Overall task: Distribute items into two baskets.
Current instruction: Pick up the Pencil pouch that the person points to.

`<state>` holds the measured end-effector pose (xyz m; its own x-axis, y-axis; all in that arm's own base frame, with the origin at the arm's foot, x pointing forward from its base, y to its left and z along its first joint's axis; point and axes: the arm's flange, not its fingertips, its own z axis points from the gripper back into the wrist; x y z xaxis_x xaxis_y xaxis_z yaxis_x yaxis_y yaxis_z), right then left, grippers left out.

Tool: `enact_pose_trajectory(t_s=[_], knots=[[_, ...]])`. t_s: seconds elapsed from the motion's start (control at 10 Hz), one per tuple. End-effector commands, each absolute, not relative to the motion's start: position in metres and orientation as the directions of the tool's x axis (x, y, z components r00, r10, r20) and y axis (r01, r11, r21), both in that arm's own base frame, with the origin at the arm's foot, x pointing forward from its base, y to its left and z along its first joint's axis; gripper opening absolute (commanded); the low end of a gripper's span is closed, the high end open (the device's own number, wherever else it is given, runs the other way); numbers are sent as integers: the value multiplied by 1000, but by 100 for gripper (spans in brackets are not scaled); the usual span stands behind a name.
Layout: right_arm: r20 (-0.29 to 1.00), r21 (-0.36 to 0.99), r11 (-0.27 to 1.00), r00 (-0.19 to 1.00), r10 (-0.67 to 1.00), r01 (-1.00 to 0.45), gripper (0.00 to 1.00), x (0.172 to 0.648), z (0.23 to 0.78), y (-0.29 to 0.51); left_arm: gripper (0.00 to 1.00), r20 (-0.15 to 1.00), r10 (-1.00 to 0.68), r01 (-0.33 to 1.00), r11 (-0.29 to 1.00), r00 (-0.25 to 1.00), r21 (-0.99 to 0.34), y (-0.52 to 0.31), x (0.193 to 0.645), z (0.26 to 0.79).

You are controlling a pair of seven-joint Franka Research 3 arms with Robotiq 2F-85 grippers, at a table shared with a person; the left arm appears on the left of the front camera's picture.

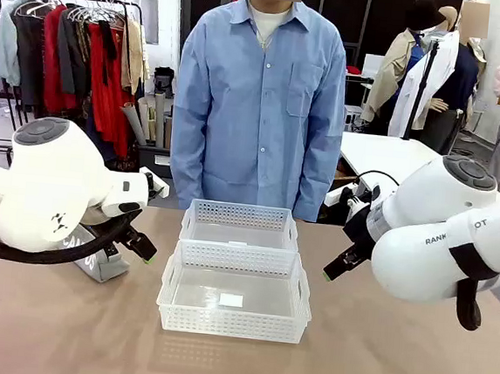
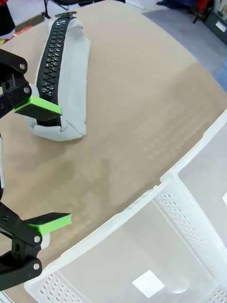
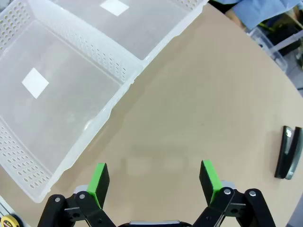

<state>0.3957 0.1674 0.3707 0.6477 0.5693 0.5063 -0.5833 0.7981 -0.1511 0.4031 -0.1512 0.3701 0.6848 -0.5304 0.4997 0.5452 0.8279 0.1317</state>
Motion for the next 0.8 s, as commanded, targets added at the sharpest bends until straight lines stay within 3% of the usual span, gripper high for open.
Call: enact_pose_trajectory(t_s=[0.0, 0.7], knots=[[506, -151, 798, 648, 569, -583, 100, 396, 371, 167, 100, 500, -530, 545, 828, 685, 132, -151, 403, 370], [506, -151, 798, 648, 569, -583, 100, 396, 371, 167, 100, 500, -530, 545, 828, 685, 132, -151, 403, 370]])
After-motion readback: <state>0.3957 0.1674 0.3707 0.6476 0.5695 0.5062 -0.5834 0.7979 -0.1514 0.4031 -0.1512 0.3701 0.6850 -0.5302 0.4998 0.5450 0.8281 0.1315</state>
